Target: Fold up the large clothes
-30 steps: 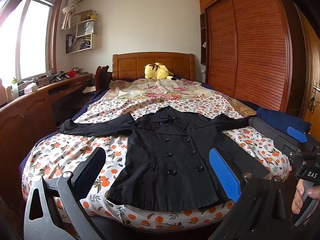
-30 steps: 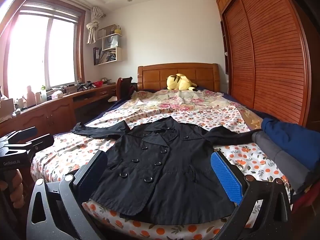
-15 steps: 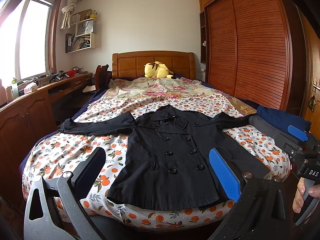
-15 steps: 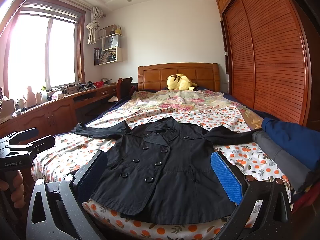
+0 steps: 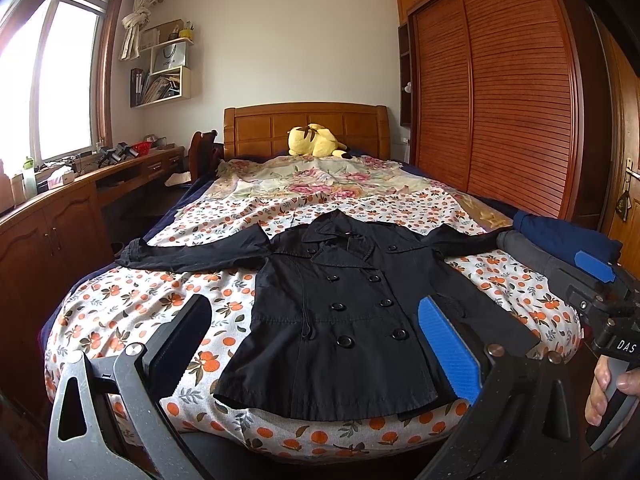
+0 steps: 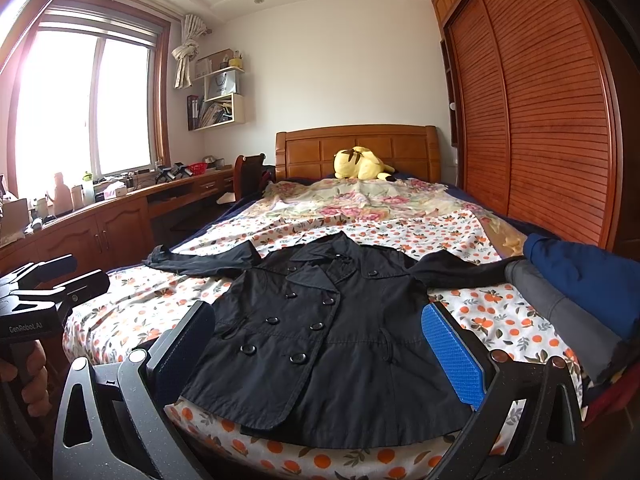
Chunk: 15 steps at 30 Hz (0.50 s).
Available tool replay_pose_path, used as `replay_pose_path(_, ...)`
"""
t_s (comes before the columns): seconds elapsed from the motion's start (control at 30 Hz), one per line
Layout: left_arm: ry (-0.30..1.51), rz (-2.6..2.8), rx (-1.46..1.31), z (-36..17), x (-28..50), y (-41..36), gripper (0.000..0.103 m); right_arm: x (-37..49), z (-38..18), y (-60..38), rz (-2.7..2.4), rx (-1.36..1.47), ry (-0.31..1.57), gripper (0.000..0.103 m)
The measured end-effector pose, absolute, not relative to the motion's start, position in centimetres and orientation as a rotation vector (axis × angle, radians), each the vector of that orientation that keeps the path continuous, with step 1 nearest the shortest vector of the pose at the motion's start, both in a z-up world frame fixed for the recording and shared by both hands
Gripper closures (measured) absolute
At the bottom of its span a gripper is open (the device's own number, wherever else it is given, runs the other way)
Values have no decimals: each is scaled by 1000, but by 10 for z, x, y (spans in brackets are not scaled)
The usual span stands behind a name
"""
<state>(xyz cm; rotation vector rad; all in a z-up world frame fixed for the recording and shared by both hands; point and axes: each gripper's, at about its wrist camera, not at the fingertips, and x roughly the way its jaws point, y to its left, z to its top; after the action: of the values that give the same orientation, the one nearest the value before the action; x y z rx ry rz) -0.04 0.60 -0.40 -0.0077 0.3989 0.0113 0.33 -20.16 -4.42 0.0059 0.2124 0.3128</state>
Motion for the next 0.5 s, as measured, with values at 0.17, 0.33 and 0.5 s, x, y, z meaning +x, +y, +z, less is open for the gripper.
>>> replay_pose_path(0.17, 399, 11, -8, -4, -1, 6, 0, 3, -44, -202, 313, 8, 211, 0)
replay_pose_path(0.33, 403, 13, -6, -3, -2, 6, 0, 4, -44, -202, 314, 7, 213, 0)
replay_pose_path(0.5, 407, 14, -6, -2, -2, 7, 0, 3, -44, -202, 312, 6, 214, 0)
